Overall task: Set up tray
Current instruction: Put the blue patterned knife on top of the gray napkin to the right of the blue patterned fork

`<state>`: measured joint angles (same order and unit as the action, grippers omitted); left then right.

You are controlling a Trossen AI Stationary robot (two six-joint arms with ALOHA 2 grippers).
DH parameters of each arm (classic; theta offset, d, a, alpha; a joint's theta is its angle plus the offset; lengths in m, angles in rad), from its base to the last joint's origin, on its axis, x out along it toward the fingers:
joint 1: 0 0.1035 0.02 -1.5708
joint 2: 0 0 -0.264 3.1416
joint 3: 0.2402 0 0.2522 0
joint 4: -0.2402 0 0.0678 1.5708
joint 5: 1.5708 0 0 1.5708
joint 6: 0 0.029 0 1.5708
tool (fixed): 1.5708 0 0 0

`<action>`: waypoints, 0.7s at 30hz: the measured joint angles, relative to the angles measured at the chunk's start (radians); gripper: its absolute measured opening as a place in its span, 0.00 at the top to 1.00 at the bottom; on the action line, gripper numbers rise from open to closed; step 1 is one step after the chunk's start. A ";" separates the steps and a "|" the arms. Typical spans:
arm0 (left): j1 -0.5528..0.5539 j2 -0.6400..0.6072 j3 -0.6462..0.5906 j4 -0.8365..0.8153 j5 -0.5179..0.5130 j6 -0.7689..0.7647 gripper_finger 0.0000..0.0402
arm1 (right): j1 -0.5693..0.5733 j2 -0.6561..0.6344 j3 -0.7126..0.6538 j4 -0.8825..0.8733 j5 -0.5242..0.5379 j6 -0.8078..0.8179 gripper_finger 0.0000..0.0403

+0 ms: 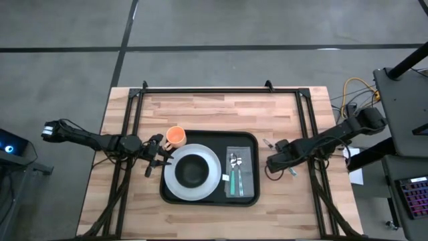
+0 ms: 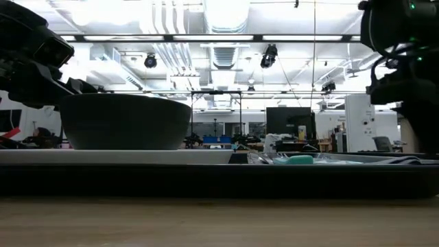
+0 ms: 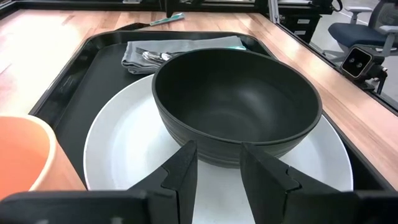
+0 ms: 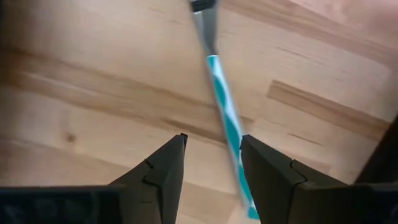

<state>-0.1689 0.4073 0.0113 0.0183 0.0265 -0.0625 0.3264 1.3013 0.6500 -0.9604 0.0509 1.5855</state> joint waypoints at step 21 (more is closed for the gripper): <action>0.000 0.000 0.000 0.000 0.000 0.000 0.75 | 0.001 -0.012 -0.146 0.173 0.001 -0.019 0.66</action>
<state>-0.1692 0.4072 0.0113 0.0181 0.0265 -0.0624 0.3269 1.2892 0.5044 -0.7874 0.0515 1.5667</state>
